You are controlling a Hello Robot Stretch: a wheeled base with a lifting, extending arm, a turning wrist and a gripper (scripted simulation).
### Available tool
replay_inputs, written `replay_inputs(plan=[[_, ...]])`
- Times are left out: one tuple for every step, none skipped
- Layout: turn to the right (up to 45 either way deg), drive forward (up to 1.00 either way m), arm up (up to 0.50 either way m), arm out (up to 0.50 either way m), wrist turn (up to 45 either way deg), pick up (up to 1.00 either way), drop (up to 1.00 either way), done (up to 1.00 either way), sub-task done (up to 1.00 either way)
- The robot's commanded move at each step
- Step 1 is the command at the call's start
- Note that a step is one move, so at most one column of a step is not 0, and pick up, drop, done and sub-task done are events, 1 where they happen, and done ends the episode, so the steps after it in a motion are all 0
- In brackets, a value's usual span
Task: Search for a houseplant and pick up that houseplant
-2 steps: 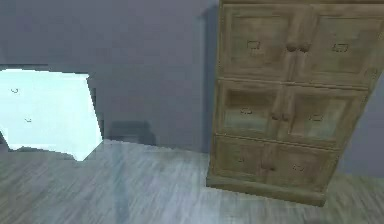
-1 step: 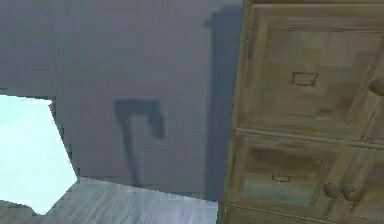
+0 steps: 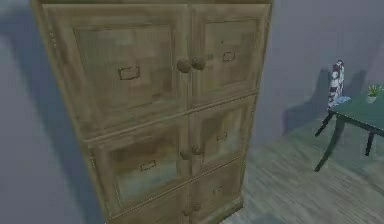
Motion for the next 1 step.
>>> replay_inputs(plan=[[27.0, 0.00, 0.00, 0.00, 0.0, 0.00, 0.00, 0.00, 0.00]])
